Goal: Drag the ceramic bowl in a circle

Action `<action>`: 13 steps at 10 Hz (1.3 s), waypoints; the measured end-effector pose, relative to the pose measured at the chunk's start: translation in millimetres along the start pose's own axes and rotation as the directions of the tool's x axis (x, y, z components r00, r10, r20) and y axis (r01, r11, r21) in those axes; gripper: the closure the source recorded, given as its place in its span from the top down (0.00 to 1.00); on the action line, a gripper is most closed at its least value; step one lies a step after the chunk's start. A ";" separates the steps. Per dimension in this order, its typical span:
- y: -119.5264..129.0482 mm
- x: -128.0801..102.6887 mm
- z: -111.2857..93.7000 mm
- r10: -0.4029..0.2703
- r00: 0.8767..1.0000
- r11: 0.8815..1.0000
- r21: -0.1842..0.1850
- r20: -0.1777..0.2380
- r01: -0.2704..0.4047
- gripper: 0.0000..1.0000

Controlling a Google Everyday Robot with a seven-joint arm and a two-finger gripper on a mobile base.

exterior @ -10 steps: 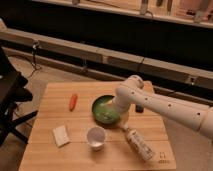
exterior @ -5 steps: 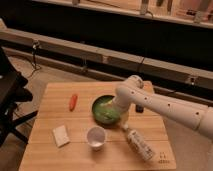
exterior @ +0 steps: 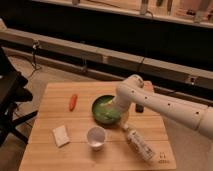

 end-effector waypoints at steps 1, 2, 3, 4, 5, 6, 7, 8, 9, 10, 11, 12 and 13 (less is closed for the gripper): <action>-1.4 -0.2 -0.8 -0.003 0.999 1.000 -0.012 -0.032 0.003 0.78; -4.0 -1.7 -0.2 -0.013 0.998 1.000 -0.023 -0.067 0.012 0.78; -5.6 -2.5 1.3 -0.025 0.994 0.999 -0.031 -0.102 0.022 0.78; -4.7 -1.8 2.7 -0.031 0.992 0.999 -0.036 -0.126 0.027 0.78; -5.5 -1.9 4.8 -0.039 0.989 0.999 -0.038 -0.145 0.034 0.78; -6.8 -1.5 8.1 -0.047 0.987 0.998 -0.035 -0.156 0.042 0.78; -4.1 1.5 11.4 -0.044 0.986 0.999 -0.034 -0.159 0.039 0.78; -2.8 4.3 13.9 -0.036 0.987 0.999 -0.029 -0.158 0.032 0.78; -2.5 5.9 16.8 -0.029 0.988 0.999 -0.025 -0.154 0.025 0.78; -0.6 9.3 20.4 -0.018 0.990 1.000 -0.019 -0.142 0.015 0.78; 1.7 12.8 23.0 -0.004 0.991 1.000 -0.013 -0.131 0.002 0.78; 3.8 15.5 25.5 0.009 0.993 1.000 -0.008 -0.119 -0.010 0.78; 5.3 17.8 28.6 0.022 0.994 1.000 -0.005 -0.103 -0.023 0.78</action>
